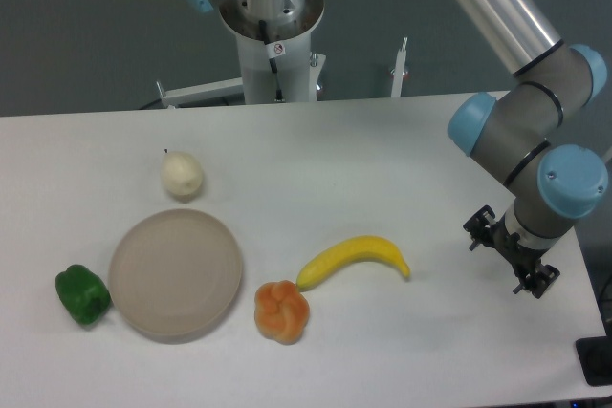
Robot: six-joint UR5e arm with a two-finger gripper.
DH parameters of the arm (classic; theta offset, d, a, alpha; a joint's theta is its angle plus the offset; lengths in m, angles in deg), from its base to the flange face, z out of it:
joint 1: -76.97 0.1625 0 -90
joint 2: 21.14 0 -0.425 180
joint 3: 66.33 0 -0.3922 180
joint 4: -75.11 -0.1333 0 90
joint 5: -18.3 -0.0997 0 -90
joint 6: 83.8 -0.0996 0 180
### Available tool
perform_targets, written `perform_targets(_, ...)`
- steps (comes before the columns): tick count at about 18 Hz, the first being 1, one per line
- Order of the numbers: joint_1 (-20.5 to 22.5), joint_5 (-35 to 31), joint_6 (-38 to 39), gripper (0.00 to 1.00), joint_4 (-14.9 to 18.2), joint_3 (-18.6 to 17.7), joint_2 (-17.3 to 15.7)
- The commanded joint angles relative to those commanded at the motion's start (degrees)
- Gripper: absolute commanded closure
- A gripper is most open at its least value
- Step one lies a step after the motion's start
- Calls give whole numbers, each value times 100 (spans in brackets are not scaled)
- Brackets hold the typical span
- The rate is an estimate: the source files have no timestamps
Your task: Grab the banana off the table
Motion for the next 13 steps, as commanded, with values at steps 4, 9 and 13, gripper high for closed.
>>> perform_targets(4, 0, 0, 0, 0, 9, 0, 0)
perform_targets(9, -44, 35, 88, 0, 61, 0, -35)
perform_targets(13, -264, 79, 131, 0, 27, -613, -351)
